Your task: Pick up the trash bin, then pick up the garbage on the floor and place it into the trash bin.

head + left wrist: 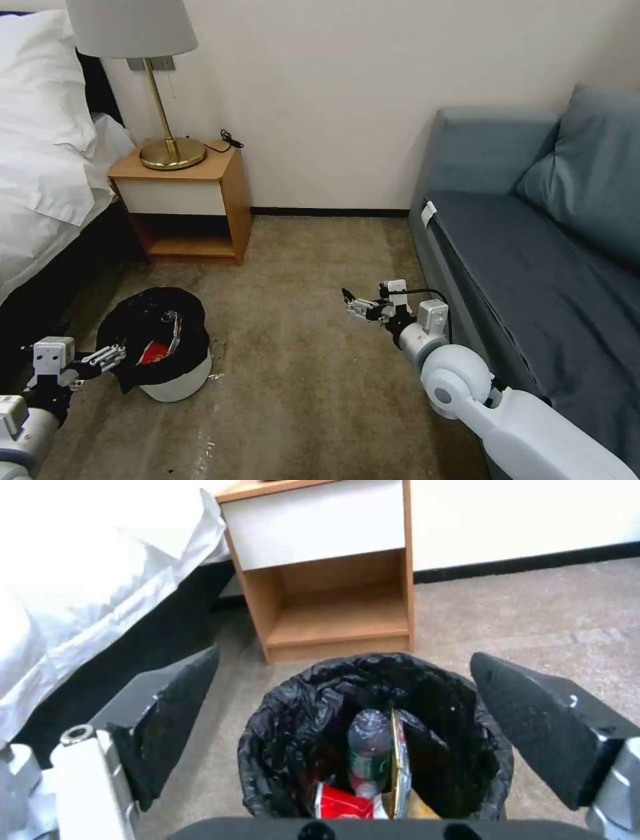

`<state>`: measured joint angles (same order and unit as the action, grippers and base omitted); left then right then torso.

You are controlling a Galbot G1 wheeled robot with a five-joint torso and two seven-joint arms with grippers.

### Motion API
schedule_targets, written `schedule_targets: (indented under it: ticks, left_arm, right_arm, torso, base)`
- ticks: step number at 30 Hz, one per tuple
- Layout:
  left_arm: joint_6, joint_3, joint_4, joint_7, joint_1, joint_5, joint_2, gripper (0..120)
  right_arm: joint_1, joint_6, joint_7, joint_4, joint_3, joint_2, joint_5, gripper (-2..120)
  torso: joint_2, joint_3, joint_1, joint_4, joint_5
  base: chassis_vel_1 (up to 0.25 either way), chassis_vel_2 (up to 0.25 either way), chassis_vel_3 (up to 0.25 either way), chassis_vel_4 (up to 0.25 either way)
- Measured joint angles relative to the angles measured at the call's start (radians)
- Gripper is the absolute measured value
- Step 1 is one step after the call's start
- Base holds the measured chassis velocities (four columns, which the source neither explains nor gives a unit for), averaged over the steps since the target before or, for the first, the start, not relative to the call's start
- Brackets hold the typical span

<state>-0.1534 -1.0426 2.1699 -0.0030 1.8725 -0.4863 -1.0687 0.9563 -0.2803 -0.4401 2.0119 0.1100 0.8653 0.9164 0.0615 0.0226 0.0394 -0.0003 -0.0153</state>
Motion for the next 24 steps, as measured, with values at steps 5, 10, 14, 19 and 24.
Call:
schedule_targets:
  ticks: [5,10,14,19,24]
  left_arm:
    - [-0.002,0.001,-0.001,-0.002,-0.001,-0.001,0.000,100]
    - [-0.003,0.002,-0.001,-0.005,-0.002,-0.003,-0.001,100]
    - [-0.003,0.002,-0.001,-0.006,-0.002,-0.003,-0.001,100]
    - [-0.005,0.002,-0.002,-0.007,-0.002,-0.004,-0.001,100]
    - [-0.005,0.003,-0.002,-0.007,-0.002,-0.004,-0.001,100]
  right_arm:
    - [0.000,0.000,0.001,0.000,0.001,0.000,-0.001,100]
    - [-0.001,0.002,0.002,-0.001,0.002,0.001,-0.004,100]
    - [-0.001,0.002,0.002,-0.001,0.002,0.001,-0.004,100]
    - [-0.002,0.003,0.003,-0.002,0.003,0.002,-0.005,100]
    - [-0.002,0.003,0.003,-0.002,0.003,0.002,-0.006,100]
  torso:
    - [0.000,0.000,0.000,0.0000,0.0000]
    - [0.000,0.000,0.000,0.0000,0.0000]
    - [0.000,0.000,0.000,0.0000,0.0000]
    - [0.000,0.000,0.000,0.0000,0.0000]
    - [0.000,0.000,0.000,0.0000,0.0000]
  base:
    - [0.000,0.000,0.000,0.000]
    - [0.000,0.000,0.000,0.000]
    - [0.000,0.000,0.000,0.000]
    - [0.000,0.000,0.000,0.000]
    - [0.000,0.000,0.000,0.000]
